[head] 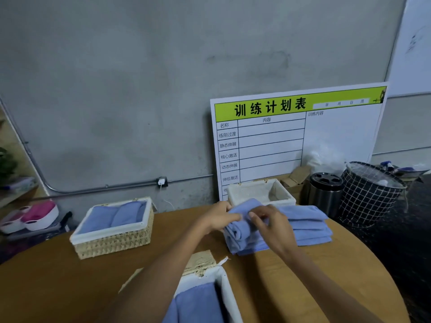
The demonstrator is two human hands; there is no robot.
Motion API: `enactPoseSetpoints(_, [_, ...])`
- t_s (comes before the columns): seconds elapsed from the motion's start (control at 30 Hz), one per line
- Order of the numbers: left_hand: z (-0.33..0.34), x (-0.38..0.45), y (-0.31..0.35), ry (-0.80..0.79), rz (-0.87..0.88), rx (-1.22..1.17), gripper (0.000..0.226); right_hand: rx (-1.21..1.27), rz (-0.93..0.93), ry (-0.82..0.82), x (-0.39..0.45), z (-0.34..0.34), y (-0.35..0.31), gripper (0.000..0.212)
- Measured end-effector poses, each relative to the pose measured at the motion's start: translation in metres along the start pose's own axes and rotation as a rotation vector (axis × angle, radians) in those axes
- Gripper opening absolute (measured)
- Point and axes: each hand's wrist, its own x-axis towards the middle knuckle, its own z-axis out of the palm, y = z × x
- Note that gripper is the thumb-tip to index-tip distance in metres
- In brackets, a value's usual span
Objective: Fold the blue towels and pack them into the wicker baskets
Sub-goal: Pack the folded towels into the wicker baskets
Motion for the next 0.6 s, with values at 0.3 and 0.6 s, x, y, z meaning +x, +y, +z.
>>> enactPoseSetpoints(0.3, [-0.044,-0.129,0.0,0.245,-0.03,-0.463,0.033,0.932,0.494,-0.27,-0.034,0.002,-0.107,0.067])
enactPoseSetpoints(0.6, [-0.078,-0.253,-0.043,0.106,-0.175,-0.716,0.053,0.96,0.454,-0.473,-0.077,0.035,-0.167,0.081])
